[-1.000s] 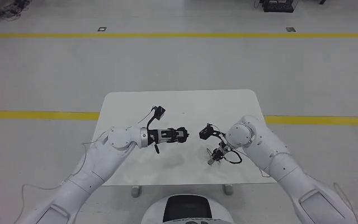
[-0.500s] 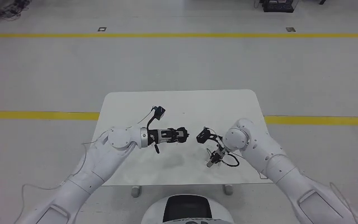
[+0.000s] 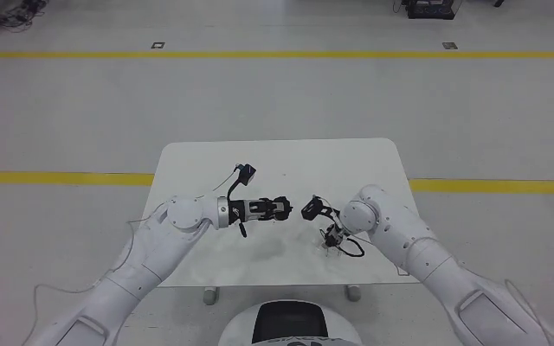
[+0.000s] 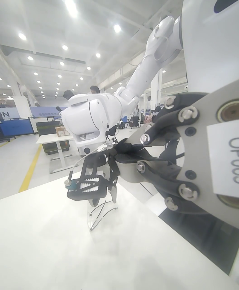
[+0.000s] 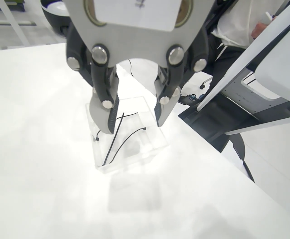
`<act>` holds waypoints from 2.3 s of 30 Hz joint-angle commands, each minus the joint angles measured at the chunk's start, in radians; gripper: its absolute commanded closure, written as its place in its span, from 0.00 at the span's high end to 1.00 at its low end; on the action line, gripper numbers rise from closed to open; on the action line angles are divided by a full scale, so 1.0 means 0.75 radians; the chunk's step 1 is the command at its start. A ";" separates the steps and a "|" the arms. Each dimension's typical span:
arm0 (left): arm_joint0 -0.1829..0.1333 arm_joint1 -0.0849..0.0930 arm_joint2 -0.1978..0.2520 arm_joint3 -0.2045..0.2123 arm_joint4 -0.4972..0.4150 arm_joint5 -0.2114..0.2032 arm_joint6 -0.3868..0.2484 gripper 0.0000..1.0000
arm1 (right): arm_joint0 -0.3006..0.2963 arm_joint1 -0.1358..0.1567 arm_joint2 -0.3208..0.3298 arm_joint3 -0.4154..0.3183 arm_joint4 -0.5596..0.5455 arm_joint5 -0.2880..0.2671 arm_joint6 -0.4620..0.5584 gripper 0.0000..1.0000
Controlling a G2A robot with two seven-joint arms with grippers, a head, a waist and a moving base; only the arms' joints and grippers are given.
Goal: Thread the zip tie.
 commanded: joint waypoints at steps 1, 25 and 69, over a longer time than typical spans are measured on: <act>0.000 0.000 0.000 0.000 0.000 0.000 0.000 0.00 | 0.007 -0.006 -0.009 0.020 -0.003 0.007 -0.010 0.23; 0.000 0.000 0.000 0.000 0.000 0.000 0.000 0.00 | 0.062 -0.087 -0.142 0.184 -0.113 0.116 -0.101 0.19; 0.000 0.000 0.000 0.000 0.000 0.000 0.000 0.00 | 0.047 -0.145 -0.166 0.201 -0.274 0.285 -0.028 0.18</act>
